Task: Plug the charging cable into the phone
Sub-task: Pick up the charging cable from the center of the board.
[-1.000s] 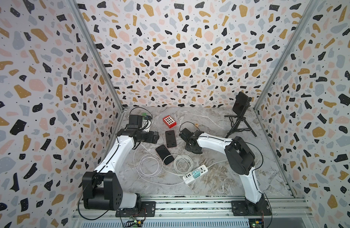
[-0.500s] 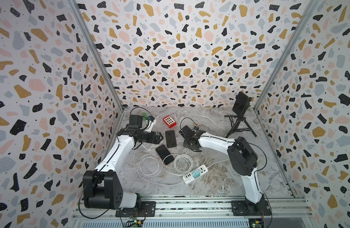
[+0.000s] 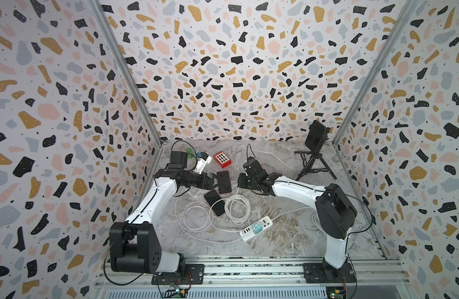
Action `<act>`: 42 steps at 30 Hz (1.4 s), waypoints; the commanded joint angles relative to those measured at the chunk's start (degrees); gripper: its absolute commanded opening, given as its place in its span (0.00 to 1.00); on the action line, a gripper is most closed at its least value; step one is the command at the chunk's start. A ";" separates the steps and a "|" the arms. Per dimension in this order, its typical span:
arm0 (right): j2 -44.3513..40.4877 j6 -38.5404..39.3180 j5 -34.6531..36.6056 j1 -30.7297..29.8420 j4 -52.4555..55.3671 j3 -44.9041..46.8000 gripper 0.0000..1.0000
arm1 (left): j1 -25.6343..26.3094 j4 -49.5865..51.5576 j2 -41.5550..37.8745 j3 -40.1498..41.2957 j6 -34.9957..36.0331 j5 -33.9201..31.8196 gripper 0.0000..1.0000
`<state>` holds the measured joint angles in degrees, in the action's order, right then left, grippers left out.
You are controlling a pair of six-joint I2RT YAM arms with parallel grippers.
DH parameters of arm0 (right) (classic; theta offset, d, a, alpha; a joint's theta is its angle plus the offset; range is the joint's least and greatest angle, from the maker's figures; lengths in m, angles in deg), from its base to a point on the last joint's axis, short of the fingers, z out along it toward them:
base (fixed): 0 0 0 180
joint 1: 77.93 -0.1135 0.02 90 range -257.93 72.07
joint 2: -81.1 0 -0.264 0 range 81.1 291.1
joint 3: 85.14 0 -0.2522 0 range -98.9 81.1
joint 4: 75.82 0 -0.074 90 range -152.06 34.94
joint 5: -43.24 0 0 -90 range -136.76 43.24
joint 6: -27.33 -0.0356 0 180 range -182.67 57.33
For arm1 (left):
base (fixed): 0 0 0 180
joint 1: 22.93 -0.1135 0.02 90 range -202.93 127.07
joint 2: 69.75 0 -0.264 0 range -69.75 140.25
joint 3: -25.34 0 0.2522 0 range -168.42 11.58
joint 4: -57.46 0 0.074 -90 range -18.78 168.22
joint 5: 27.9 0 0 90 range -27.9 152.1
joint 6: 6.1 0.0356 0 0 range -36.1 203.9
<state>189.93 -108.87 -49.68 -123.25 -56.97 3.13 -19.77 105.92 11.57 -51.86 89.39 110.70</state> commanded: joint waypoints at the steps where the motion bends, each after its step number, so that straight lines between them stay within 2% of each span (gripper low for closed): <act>1: -5.32 5.96 -6.14 1.00 -4.47 0.16 0.12 | -0.20 -0.76 0.40 0.43 1.60 4.74 0.91; 8: -12.61 12.37 -9.27 4.53 -0.05 1.77 0.12 | -0.25 -0.78 -1.19 -0.54 2.19 4.05 0.90; 18: -23.07 20.59 -6.36 7.87 5.89 6.00 0.11 | 0.74 -6.25 -0.12 -2.81 0.14 6.73 0.88; 24: -26.13 24.73 -6.14 7.88 6.20 7.17 0.12 | 5.78 -9.24 2.25 -6.49 1.88 4.57 0.87; 28: -28.23 26.15 -3.05 7.97 7.74 7.27 0.12 | 10.42 -9.56 3.66 -5.77 6.71 -0.76 0.86; 31: -29.25 26.10 -3.06 7.97 7.65 8.11 0.12 | 12.48 -9.37 4.68 -4.98 8.78 -1.93 0.86; 37: -27.28 22.32 -7.21 7.91 4.25 10.39 0.13 | 14.41 -8.77 6.04 -5.60 8.88 0.84 0.83; 42: -23.42 17.35 -11.75 7.97 -1.36 11.73 0.16 | 15.57 -9.49 5.72 -3.58 10.74 3.28 0.73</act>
<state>165.17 -88.08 -58.18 -115.16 -54.40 14.62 -4.93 97.83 17.80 -56.80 97.85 111.53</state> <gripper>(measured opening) 0.155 0.738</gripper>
